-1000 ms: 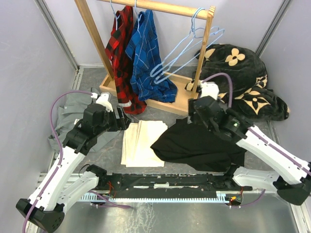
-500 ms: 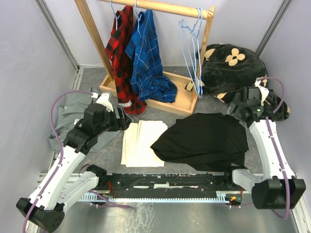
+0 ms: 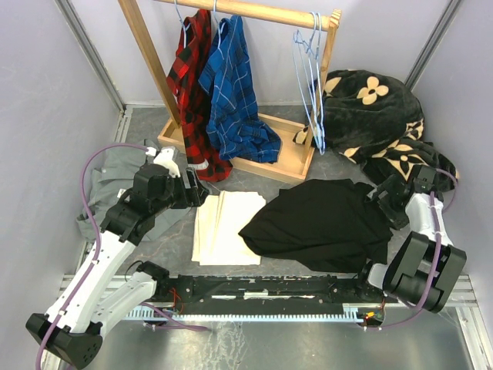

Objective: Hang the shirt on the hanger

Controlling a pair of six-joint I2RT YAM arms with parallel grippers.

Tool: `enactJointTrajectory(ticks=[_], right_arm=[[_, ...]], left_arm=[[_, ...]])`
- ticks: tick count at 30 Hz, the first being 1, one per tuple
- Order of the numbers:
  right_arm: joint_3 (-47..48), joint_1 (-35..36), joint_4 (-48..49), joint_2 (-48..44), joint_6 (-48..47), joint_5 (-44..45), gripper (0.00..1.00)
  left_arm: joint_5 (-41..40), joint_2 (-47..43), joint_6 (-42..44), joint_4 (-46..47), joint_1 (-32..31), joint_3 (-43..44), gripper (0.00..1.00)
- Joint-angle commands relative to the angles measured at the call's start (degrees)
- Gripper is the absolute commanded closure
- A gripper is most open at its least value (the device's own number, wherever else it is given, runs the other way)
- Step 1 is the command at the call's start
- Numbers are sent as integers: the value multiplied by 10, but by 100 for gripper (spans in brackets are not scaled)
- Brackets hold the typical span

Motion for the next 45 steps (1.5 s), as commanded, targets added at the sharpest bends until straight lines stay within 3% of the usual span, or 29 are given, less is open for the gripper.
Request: enactJointTrajectory(ticks=[1,3,5,8,9,10,12,18,22,30,34,39,45], right_arm=[[-39,-2,149,25,30,-211,1],[-61,-2,211,26,53,-277,1],[-75,-2,260,20,77,-338,12],[-97,-2,349,-3,125,-403,52],[-99,-2,363,-14,133,-411,72],[-94,-2,355,-30,135,-409,85],[-68,-2,298,-71,118,-377,100],[96,-2,86,-208,32,-199,100],[241,-2,-1,-216,7,-129,100],[553,2,-105,-118,-28,-149,100],[660,38,-145,-72,-55,-155,100],[634,113,-159,-77,-61,-183,100],[401,350,-96,-137,-22,-73,100]], left_arm=[[14,-1,-2,16,-1,1,17],[12,-3,-3,17,-1,-1,17],[12,-5,-4,17,-1,-2,17],[13,-4,-4,18,-1,-3,17],[14,-3,-4,18,-1,-3,17],[14,-3,-3,18,-1,-2,17],[14,-3,-3,17,-1,-2,17],[14,-5,-3,18,-1,-3,17],[17,-5,-3,19,0,-1,17],[14,-12,-2,17,0,2,17],[13,-12,-3,19,-1,4,17],[16,-8,-4,23,-1,7,17],[16,-6,-10,29,-1,9,17]])
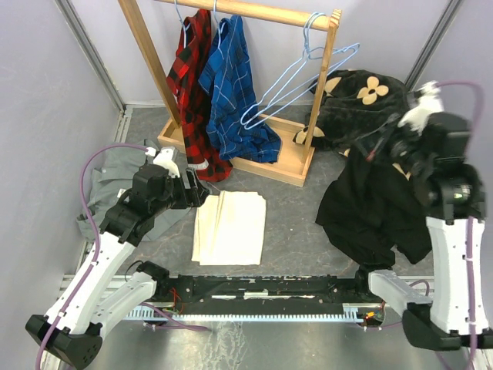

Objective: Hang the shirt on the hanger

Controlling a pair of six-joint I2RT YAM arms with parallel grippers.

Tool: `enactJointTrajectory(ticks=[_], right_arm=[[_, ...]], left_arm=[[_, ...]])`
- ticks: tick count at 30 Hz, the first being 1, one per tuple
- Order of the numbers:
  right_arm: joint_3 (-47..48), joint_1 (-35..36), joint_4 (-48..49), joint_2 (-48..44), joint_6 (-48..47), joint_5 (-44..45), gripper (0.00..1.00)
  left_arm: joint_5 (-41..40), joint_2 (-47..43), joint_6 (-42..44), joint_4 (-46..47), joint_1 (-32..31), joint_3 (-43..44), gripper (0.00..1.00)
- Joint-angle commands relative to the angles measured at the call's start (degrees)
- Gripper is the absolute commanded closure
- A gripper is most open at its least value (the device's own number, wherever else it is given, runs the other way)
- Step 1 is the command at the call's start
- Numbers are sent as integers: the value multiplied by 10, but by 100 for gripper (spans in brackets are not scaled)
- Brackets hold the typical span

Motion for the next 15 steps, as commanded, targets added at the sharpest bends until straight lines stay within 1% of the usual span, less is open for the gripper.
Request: enactJointTrajectory(ticks=[1,4,5,6,7,8,10,11,13,14,15], right_arm=[[-149,188,55,-29,30,99,100],[-222,378,99,-11,55,207,100],[-233,427,120,2,58,225,100],[-240,470,137,18,56,230,96],[-240,501,147,32,50,232,87],[-240,519,152,43,43,235,76],[-243,532,153,44,39,252,49],[-249,533,153,36,43,271,39],[-264,533,144,12,54,329,27],[-267,532,122,2,60,363,22],[-266,533,101,-6,64,399,19]], left_arm=[[7,0,-12,28,-1,11,17],[3,0,-18,28,-1,7,17],[3,1,-21,28,-1,7,17],[2,1,-23,28,-1,6,17],[1,0,-25,28,-1,6,17],[-1,0,-27,27,0,5,17],[-5,-3,-31,26,-1,3,17],[-6,-4,-32,26,-1,2,17],[-8,-4,-34,25,-1,0,17],[-9,-3,-34,25,0,0,16],[-8,-2,-33,24,-1,0,15]])
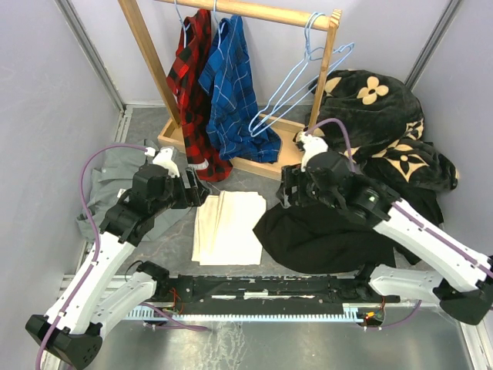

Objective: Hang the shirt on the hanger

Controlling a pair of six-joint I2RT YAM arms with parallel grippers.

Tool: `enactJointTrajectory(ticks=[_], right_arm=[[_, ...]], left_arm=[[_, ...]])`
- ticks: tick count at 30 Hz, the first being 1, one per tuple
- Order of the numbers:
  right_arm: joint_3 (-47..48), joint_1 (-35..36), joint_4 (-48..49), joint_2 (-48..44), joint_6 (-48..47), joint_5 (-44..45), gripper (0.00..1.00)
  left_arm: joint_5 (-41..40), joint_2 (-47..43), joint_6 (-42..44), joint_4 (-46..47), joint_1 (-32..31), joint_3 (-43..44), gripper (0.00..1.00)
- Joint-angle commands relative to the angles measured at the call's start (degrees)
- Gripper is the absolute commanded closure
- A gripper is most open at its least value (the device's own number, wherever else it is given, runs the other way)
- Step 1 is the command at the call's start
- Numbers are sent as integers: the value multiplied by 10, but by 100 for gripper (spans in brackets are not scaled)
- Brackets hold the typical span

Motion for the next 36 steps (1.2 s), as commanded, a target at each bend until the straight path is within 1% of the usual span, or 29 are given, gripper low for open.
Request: enactJointTrajectory(ticks=[1,3,7,9,11,13,17,21,26,31,33,36], right_arm=[[2,-2,-28,-62,20,185,18],[6,-2,-69,-70,25,245,16],[15,-12,-154,-66,47,321,15],[12,-27,-180,-64,57,339,13],[1,-55,-187,-68,63,336,12],[-16,-101,-182,-74,60,309,12],[-51,-220,-165,-79,47,220,11],[-74,-321,-157,-68,44,173,7],[-101,-422,-124,-42,26,77,5],[-143,-485,-78,-27,19,-18,4],[-156,-495,-68,-24,17,-30,4],[-168,-510,-68,-18,16,-21,4]], left_arm=[[-7,1,-24,23,0,0,14],[-11,4,-24,23,-1,0,12],[-19,10,-20,22,-1,5,8],[-22,9,-18,19,0,7,7],[-24,7,-17,16,-1,8,6],[-25,6,-17,15,-1,7,6],[-20,1,-19,13,-1,4,5],[-14,0,-21,13,-1,-1,5],[-7,1,-20,14,-1,-2,6],[-2,2,-20,16,-1,-5,8],[0,3,-22,18,-1,-8,8],[6,3,-25,23,-1,-12,8]])
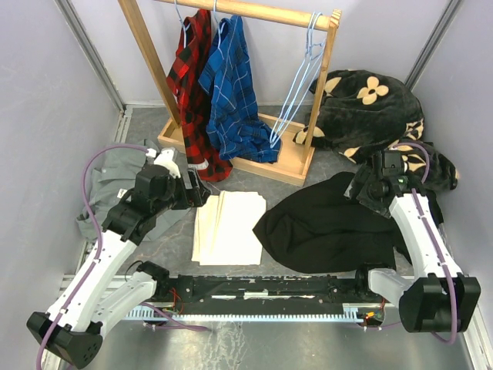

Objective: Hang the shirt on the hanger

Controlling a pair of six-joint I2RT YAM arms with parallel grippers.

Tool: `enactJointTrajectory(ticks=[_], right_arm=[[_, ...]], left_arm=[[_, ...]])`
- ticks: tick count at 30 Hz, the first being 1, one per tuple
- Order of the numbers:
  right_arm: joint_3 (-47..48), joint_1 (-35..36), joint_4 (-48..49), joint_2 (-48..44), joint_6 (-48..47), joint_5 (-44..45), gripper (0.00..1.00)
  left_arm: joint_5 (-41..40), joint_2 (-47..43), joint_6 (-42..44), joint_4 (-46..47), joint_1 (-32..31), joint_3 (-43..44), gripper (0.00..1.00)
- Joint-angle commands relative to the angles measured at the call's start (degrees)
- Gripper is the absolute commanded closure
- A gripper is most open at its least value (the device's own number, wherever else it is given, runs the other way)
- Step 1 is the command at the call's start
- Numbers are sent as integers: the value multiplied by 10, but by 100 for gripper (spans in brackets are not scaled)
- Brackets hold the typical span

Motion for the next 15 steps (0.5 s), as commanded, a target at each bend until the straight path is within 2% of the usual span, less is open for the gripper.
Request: enactJointTrajectory(ticks=[1,6,11,13,14,15], right_arm=[[-12,-25,35,6,-14,-32,4],[-34,-71,68,65,-45,-108,3],[-68,-66,135,126,-47,-257,1],[-86,-55,167,119,-41,-291,6],[-92,-50,183,110,-40,-313,11],[-99,-44,200,102,-38,-340,20]], left_arm=[[17,-4,-21,25,-1,-7,8],[26,3,-26,34,-1,-12,9],[35,12,-28,44,-1,-15,9],[35,15,-28,47,-1,-17,9],[35,15,-29,49,-1,-18,9],[36,16,-30,51,-1,-21,10]])
